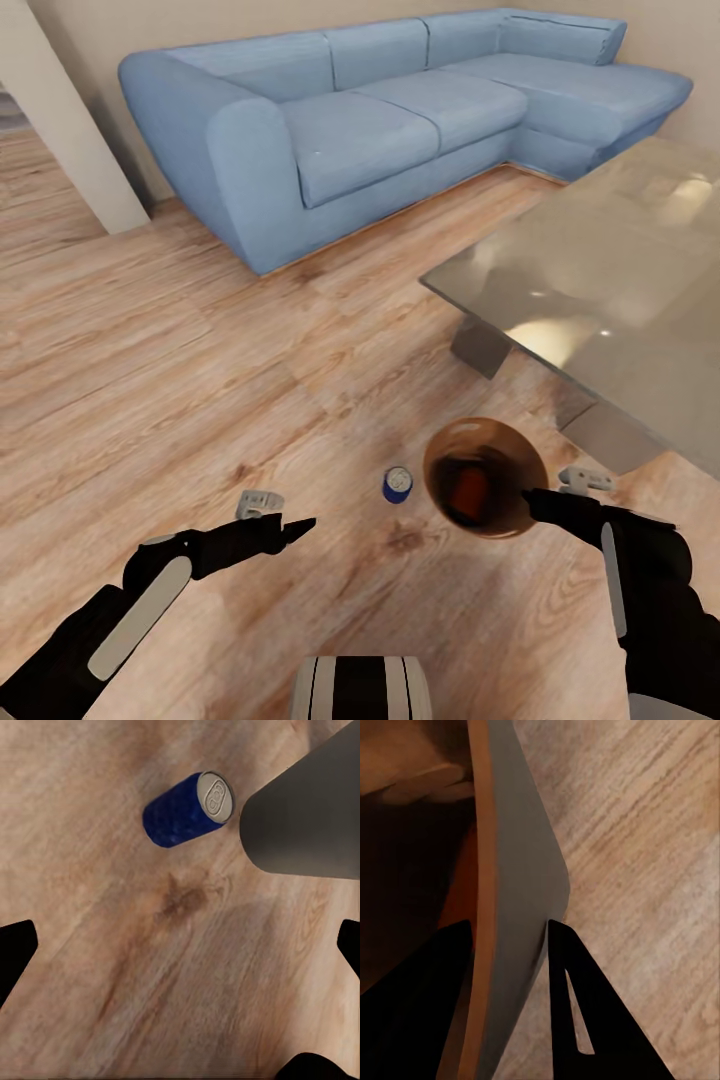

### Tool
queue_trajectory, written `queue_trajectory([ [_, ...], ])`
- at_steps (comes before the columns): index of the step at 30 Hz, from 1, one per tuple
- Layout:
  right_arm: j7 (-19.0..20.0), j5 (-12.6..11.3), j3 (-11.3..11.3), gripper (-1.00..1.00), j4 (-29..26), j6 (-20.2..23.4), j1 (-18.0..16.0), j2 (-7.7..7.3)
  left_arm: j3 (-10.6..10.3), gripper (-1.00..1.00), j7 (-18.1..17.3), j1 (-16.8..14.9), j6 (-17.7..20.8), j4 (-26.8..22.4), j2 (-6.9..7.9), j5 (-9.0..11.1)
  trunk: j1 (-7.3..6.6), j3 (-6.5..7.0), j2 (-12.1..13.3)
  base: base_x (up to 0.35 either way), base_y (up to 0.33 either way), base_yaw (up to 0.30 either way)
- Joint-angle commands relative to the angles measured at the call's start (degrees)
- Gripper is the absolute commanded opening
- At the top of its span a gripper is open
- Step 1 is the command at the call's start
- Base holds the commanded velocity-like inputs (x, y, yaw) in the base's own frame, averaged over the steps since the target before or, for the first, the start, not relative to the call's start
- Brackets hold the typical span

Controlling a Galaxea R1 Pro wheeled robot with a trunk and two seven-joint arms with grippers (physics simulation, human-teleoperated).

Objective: Put the three can of soda from the living room inside the tash can in the kitchen.

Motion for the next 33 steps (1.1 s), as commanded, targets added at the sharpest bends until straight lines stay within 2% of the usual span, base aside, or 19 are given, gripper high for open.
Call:
queue_trajectory([
  [1, 0.0, -0.6, 0.0, -1.00, 0.0, 0.1, 0.0, 0.02, 0.0, 1.00, 0.0, 0.0, 0.0, 0.0, 0.00, 0.0, -0.01, 0.00, 0.0, 0.000, 0.107, 0.000],
  [7, 0.0, -0.6, -0.1, -1.00, 0.0, 0.1, 0.0, 0.39, 0.0, 1.00, 0.0, 0.0, -0.1, 0.2, 0.01, 0.0, -0.01, 0.08, 0.0, 0.000, 0.021, -0.127],
  [24, 0.0, -0.6, -0.1, -1.00, 0.0, 0.1, 0.0, 0.44, 0.0, 1.00, 0.0, 0.0, 0.0, 0.2, 0.02, 0.0, -0.01, 0.60, 0.0, 0.001, 0.001, -0.229],
  [33, 0.0, -0.6, -0.1, -1.00, 0.0, 0.1, 0.0, 0.44, 0.0, 1.00, 0.0, 0.0, 0.0, 0.2, 0.09, 0.0, -0.01, 0.88, 0.0, 0.194, 0.168, -0.231],
])
